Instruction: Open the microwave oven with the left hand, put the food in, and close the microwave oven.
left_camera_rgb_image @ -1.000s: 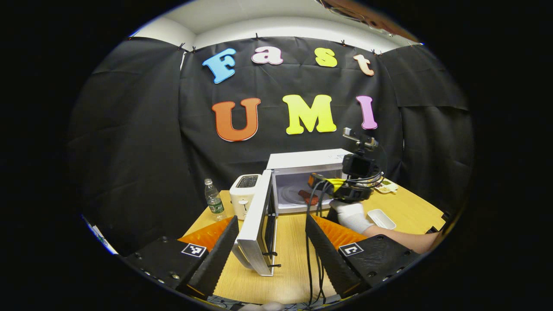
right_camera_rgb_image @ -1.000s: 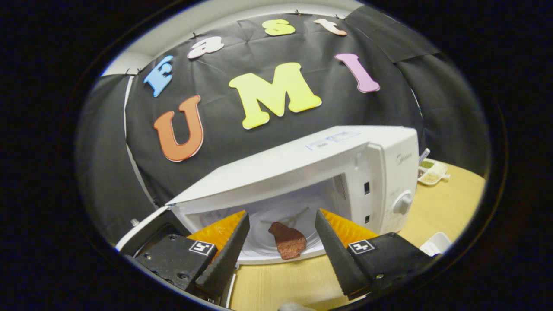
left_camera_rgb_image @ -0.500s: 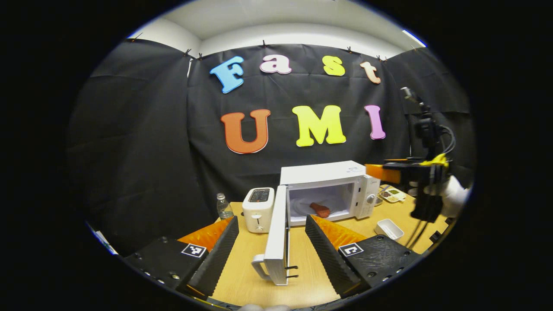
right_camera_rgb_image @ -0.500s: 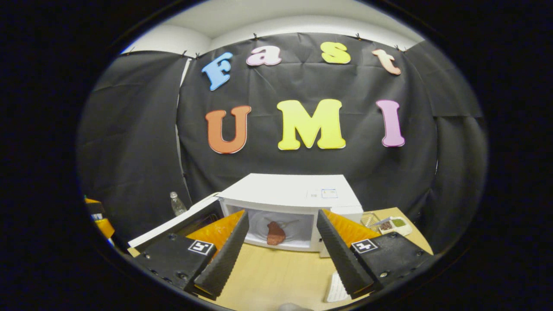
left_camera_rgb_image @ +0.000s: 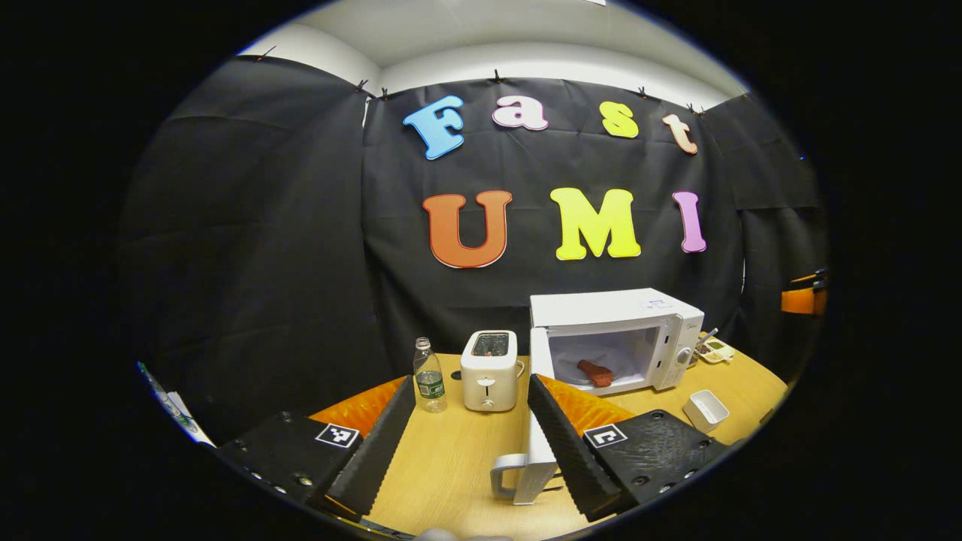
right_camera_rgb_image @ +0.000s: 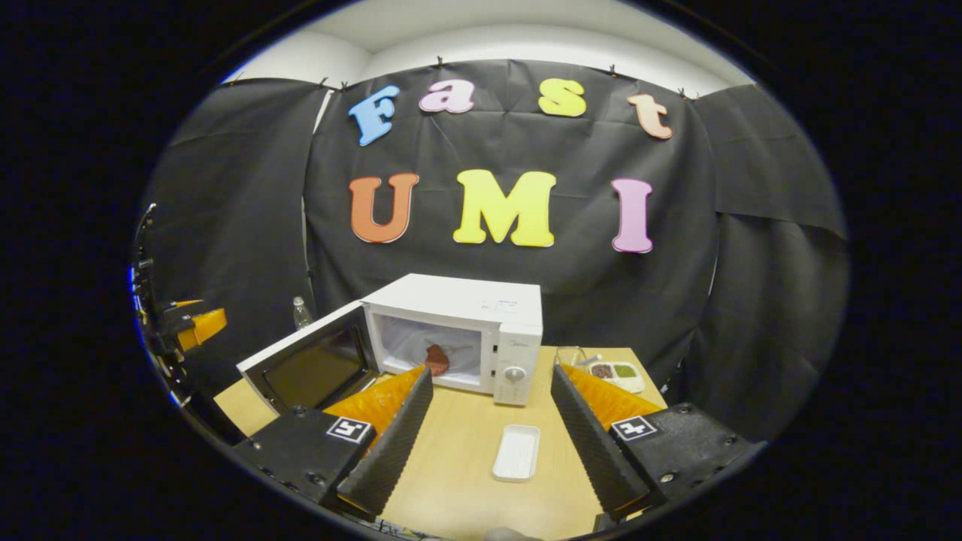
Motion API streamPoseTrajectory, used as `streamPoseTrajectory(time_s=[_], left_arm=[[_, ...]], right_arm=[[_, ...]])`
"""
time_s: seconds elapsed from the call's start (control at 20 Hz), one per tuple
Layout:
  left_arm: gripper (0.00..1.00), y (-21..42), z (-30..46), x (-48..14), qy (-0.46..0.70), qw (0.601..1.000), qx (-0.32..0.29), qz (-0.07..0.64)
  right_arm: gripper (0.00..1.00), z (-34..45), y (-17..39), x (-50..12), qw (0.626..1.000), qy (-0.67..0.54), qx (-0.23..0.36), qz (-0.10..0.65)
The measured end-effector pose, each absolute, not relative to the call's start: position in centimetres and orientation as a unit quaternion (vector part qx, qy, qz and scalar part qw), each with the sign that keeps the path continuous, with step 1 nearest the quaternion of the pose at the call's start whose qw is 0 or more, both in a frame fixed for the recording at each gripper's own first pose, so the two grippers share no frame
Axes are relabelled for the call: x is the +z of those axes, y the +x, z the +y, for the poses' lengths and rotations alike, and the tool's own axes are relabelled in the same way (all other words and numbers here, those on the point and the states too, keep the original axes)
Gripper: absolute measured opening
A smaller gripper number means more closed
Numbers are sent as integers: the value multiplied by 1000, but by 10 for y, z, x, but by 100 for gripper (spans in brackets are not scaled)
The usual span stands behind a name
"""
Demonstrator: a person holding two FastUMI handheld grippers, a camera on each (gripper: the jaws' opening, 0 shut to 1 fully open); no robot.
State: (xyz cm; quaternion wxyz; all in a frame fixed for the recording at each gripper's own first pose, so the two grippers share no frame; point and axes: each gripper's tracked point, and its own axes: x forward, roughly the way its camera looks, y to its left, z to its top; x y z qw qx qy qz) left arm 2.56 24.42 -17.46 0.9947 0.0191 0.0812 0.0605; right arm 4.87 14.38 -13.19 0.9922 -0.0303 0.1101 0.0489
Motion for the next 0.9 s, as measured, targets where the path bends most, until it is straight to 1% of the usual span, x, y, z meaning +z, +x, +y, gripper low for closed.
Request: streamPoseTrajectory(time_s=[0.05,0.1,0.15,0.2,0.3,0.4,0.45,0.55,0.7,0.9], left_arm=[[93,27,248,-181,22,994,64,85],[76,30,253,-189,20,993,67,92],[71,31,252,-196,13,993,65,99],[64,30,252,-201,8,993,64,101],[34,30,249,-203,3,994,60,96],[0,31,254,-212,12,993,72,97],[1,31,256,-217,8,992,71,99],[0,35,257,-222,3,994,61,92],[0,39,273,-269,9,989,62,134],[0,42,260,-306,-1,987,38,159]], right_arm=[[92,138,42,-135,992,-23,43,115],[92,134,38,-137,992,-15,40,118],[92,130,35,-140,992,-11,38,123],[92,125,33,-143,991,-11,31,128],[92,118,31,-142,991,-11,23,130],[92,116,31,-139,992,-9,20,126],[92,116,30,-138,992,-9,20,124],[92,118,29,-137,992,-4,22,123],[92,118,25,-145,991,0,20,134],[92,113,14,-156,988,-4,10,151]])
